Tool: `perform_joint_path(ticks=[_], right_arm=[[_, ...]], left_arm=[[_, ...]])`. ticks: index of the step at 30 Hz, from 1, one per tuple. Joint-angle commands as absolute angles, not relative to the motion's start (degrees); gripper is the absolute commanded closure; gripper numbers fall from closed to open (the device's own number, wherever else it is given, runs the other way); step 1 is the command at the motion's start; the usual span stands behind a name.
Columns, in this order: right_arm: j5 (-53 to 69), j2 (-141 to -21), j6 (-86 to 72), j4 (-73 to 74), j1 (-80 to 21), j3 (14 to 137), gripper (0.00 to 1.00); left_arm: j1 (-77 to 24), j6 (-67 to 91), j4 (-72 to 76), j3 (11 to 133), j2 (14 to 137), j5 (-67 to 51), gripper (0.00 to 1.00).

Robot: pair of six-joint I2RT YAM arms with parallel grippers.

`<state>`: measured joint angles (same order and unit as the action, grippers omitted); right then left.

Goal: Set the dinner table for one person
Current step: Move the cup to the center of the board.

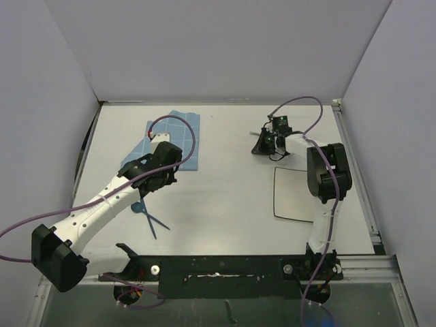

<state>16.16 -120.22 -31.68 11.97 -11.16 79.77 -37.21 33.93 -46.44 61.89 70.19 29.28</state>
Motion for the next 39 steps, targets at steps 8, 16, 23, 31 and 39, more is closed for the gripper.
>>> perform_joint_path(ticks=[8, 16, 23, 31, 39], right_arm=[[12.4, -126.9, -29.0, 20.1, -9.5, 84.0, 1.0], [13.5, -135.1, -29.8, 22.5, -10.6, 95.6, 1.0], [10.7, -139.5, -29.4, 25.6, -10.2, 102.9, 1.0], [10.4, -138.7, -29.3, 25.7, -6.4, 102.2, 1.0], [12.6, -136.6, -30.2, 23.5, -0.9, 97.5, 1.0]], left_arm=[[-36.3, 32.4, -43.2, 65.7, 71.3, 28.7, 1.0], [-34.9, 31.5, -43.6, 66.3, 71.5, 28.7, 1.0], [-34.0, 30.8, -43.7, 66.9, 72.0, 28.1, 1.0], [-33.7, 30.8, -42.5, 66.9, 73.8, 26.8, 1.0], [-33.5, 30.2, -41.8, 68.2, 75.4, 26.1, 1.0]])
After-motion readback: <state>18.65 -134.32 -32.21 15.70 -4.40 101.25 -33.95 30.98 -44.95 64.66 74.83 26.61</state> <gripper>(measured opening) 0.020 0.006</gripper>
